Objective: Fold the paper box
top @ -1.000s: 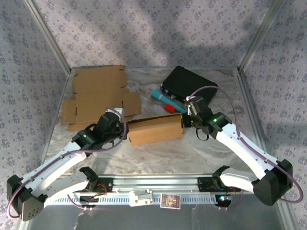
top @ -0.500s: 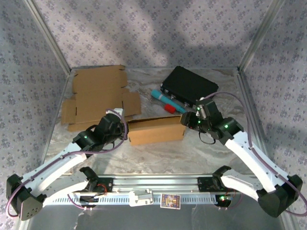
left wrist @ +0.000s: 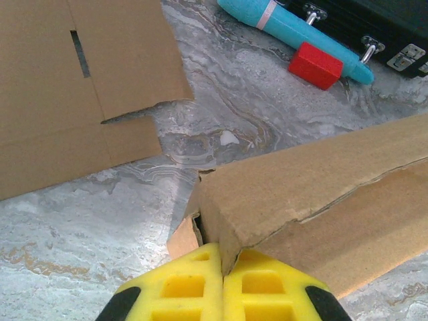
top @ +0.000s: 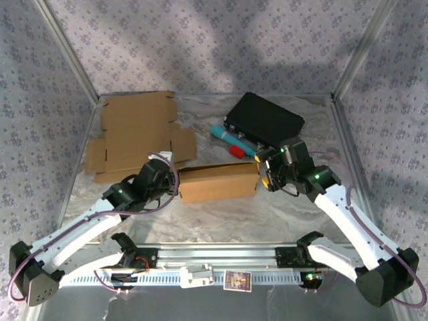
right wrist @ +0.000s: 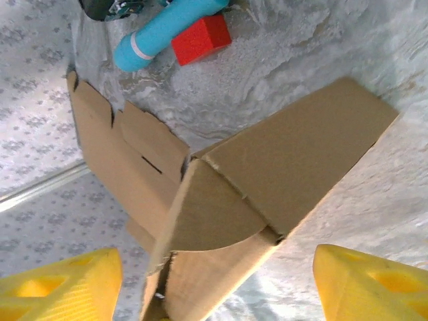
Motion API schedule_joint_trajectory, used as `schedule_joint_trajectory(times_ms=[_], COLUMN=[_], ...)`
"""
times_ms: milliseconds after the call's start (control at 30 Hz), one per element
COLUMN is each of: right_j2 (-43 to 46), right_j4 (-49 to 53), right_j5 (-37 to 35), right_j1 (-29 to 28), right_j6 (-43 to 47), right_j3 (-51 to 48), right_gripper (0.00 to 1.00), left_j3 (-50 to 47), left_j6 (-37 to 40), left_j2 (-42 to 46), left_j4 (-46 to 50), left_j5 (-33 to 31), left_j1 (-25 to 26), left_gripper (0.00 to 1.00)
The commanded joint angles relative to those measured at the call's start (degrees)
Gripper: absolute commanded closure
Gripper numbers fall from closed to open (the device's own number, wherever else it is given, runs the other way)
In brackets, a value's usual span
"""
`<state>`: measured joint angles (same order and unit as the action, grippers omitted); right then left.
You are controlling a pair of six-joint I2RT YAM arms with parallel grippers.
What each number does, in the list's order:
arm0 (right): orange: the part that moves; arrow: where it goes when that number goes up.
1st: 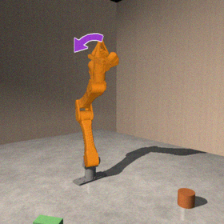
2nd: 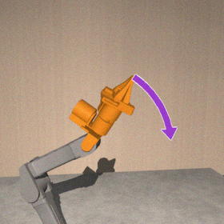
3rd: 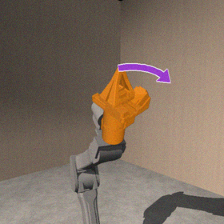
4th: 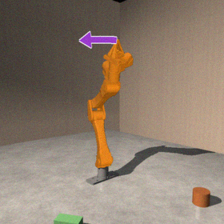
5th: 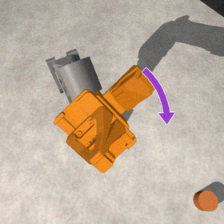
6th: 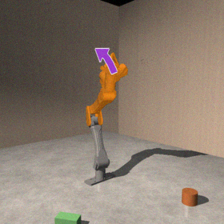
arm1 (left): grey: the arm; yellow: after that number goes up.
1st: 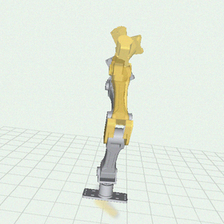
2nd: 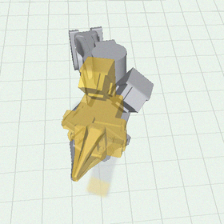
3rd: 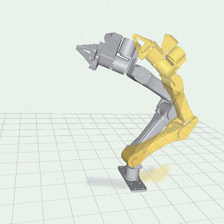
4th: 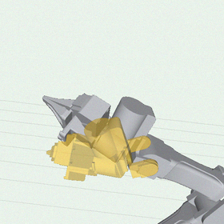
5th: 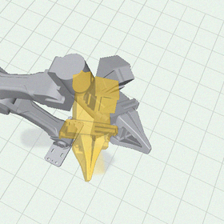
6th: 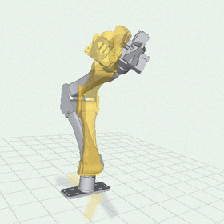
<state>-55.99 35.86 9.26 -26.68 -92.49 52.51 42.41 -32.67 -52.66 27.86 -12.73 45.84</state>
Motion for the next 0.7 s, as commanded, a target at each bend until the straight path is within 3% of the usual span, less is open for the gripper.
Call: schedule_joint_trajectory(times_ms=[0,267,500,667], right_j2=[0.68,0.09,-0.18,-0.95], right_j4=[-2.06,-2.99,-2.50,-1.89], right_j5=[-0.26,1.82,1.38,0.68], right_j1=[-0.35,-0.90,-0.76,-0.53], right_j6=[-10.86,-12.97,-11.58,-9.42], right_j3=[-0.79,-4.62,-6.15,-6.92], right_gripper=[0.23,0.26,0.39,0.43], left_j3=[-0.76,-0.40,0.03,1.43], left_j6=[-0.38,-0.29,-0.75,-3.43], left_j2=[-1.73,-2.07,-1.70,-0.38], left_j4=[8.41,8.35,8.67,10.23], left_j5=[0.34,0.16,0.09,1.12], left_j1=[0.54,1.06,1.23,1.26], left_gripper=[1.00,1.00,1.00,0.80])
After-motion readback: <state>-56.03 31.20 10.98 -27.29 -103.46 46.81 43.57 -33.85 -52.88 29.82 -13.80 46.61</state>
